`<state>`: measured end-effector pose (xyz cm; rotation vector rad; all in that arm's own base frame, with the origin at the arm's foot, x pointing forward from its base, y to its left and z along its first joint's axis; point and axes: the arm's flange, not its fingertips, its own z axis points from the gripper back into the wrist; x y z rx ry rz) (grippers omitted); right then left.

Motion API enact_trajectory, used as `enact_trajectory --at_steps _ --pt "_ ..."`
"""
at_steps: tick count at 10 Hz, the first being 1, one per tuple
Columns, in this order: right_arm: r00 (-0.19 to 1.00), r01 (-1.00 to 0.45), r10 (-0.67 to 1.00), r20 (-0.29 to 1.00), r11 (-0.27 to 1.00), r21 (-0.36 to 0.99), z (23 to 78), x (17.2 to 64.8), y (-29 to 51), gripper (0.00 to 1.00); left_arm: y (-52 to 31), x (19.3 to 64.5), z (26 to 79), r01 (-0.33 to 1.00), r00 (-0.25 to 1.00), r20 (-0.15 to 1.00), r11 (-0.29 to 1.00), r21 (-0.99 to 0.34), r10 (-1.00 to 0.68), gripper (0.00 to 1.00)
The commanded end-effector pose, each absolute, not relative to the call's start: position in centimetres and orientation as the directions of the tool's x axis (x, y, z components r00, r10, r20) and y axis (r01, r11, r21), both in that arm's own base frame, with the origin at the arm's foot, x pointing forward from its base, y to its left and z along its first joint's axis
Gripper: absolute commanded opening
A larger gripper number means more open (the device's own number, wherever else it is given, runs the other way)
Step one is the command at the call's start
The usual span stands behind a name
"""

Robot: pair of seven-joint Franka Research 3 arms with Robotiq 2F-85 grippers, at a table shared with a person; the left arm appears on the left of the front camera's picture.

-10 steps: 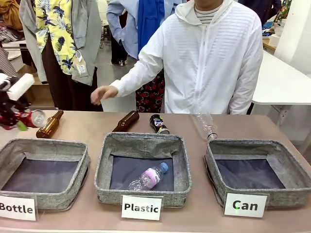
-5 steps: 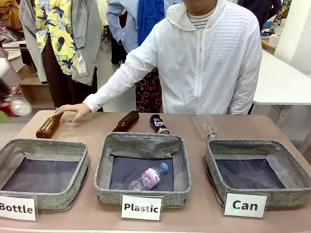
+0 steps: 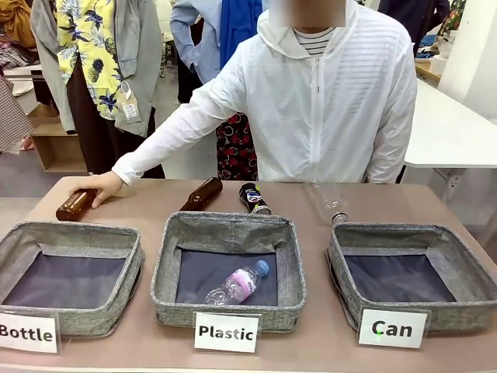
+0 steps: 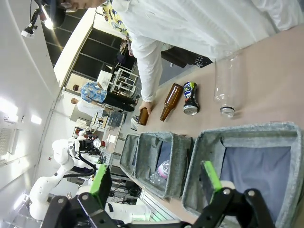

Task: Sort the can waste into the basket.
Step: Pick up the can waste from the table and place it in the right Fabric basket.

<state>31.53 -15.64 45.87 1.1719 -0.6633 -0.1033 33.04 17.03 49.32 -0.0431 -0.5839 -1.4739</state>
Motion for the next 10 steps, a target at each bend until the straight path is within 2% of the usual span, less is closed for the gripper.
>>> enact_trajectory --at_steps 1,4,5,6,7,8,10 --pt "0.787 -0.292 -0.416 0.456 0.399 0.869 45.9 31.8 -15.6 1.0 14.2 34.0 49.6 0.937 -0.075 0.377 0.064 0.345 -0.923 0.26" --pt "0.787 -0.292 -0.416 0.456 0.399 0.869 45.9 31.8 -15.6 1.0 13.2 38.4 52.6 0.956 -0.085 0.399 0.038 0.29 -0.913 0.26" --pt "0.787 -0.292 -0.416 0.456 0.399 0.869 45.9 31.8 -15.6 1.0 15.2 38.2 53.4 0.958 -0.095 0.453 0.043 0.285 -0.887 0.26" --pt "0.787 -0.292 -0.416 0.456 0.399 0.869 45.9 31.8 -15.6 1.0 18.0 37.2 53.9 0.958 -0.031 0.488 0.113 0.262 -0.872 0.26" --pt "0.787 -0.292 -0.416 0.456 0.399 0.869 45.9 31.8 -15.6 1.0 21.4 35.3 54.4 0.951 -0.033 0.562 0.146 0.271 -0.827 0.26" --pt "0.787 -0.292 -0.416 0.456 0.399 0.869 45.9 31.8 -15.6 1.0 25.8 31.3 54.9 0.923 -0.064 0.662 0.208 0.323 -0.747 0.26" --pt "0.787 -0.292 -0.416 0.456 0.399 0.869 45.9 31.8 -15.6 1.0 31.5 24.7 52.9 0.851 -0.06 0.788 0.382 0.361 -0.612 0.26"
